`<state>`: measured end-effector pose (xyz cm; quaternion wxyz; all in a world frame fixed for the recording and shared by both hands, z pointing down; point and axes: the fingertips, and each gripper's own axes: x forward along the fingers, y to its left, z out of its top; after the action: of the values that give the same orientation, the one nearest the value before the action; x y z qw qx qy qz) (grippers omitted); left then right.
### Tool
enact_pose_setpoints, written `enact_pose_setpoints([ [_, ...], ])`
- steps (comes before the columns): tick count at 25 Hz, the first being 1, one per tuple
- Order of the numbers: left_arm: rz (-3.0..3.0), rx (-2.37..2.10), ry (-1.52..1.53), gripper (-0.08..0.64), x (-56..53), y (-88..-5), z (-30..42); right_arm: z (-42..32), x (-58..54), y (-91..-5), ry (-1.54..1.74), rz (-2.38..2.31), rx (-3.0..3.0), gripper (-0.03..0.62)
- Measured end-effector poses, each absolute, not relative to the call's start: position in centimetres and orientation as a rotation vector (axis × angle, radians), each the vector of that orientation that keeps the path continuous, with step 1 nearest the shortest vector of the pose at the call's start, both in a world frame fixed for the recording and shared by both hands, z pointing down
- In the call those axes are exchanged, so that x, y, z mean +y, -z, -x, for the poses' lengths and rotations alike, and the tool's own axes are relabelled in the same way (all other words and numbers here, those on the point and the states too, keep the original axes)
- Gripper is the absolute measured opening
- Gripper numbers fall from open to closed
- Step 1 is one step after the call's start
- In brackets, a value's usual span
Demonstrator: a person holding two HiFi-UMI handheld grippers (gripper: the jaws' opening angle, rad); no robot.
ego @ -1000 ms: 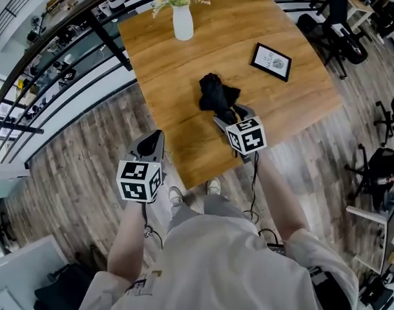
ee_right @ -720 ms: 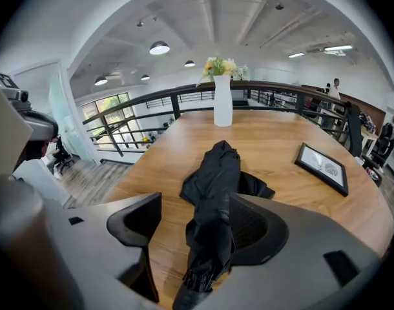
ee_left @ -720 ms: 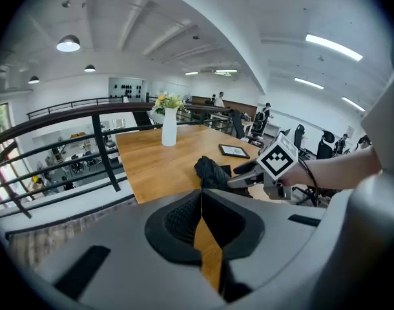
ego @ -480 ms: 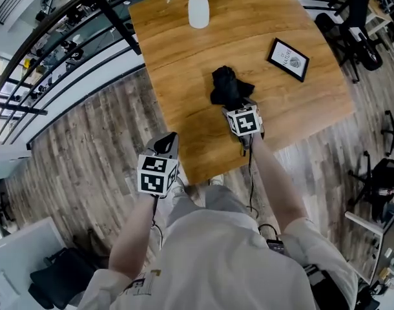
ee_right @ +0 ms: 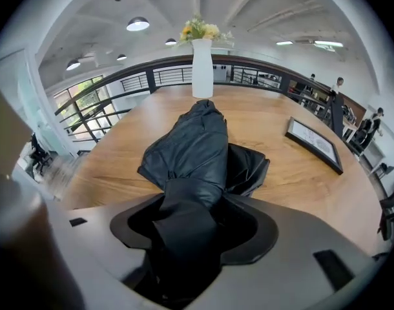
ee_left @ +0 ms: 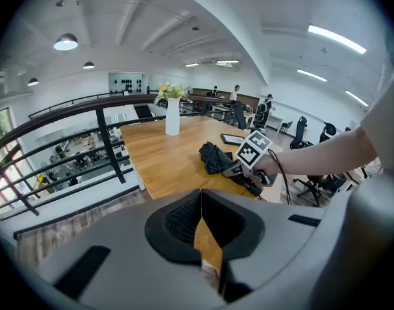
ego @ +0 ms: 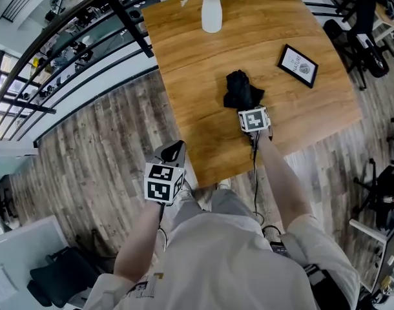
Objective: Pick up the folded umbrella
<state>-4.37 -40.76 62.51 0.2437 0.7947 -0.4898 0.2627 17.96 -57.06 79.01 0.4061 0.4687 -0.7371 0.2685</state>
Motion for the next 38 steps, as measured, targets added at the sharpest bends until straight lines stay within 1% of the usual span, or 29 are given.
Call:
enact_pose_setpoints([
  [3,-2.171,-1.349,-0.703,0.019,-40.5,-61.6,5.0,-16.7,-56.1,-77.3,-0.927,-1.178,-1.939,0.268],
  [5,-2.176,-1.365,-0.68,0.02,-40.6,-60.6,5.7,-15.0,-54.9,-75.3,-1.045,-1.167,-2.006,0.267],
  [9,-2.212,-1.408,-0.623,0.019,-40.8,-57.6,7.2,-10.8,-52.8,-69.1,-1.108,-1.118,-2.176,0.265],
  [12,-2.25,-1.451,-0.57,0.02,-41.1,-54.5,8.5,-8.1,-52.2,-62.2,-1.092,-1.109,-2.35,0.265],
  [17,-2.333,-1.562,-0.468,0.02,-41.7,-47.9,11.4,-5.5,-51.7,-48.1,-0.896,-1.147,-2.657,0.267],
  [22,-2.474,-1.719,-0.417,0.02,-41.2,-39.5,14.1,-4.6,-48.7,-34.9,-0.547,-1.218,-2.872,0.268],
  [25,-2.563,-1.784,-0.326,0.019,-40.4,-34.1,14.6,-4.6,-46.6,-28.8,-0.342,-1.265,-2.951,0.268],
  [30,-2.734,-1.864,-0.167,0.02,-37.8,-26.2,14.7,-4.4,-42.5,-22.3,-0.06,-1.315,-3.016,0.272],
  [34,-2.769,-1.913,-0.055,0.019,-35.3,-22.3,15.9,-4.1,-39.2,-18.5,0.137,-1.36,-3.04,0.274],
  [38,-2.806,-2.007,-0.043,0.02,-32.8,-19.6,16.9,-4.0,-36.4,-16.2,0.276,-1.393,-3.049,0.276],
])
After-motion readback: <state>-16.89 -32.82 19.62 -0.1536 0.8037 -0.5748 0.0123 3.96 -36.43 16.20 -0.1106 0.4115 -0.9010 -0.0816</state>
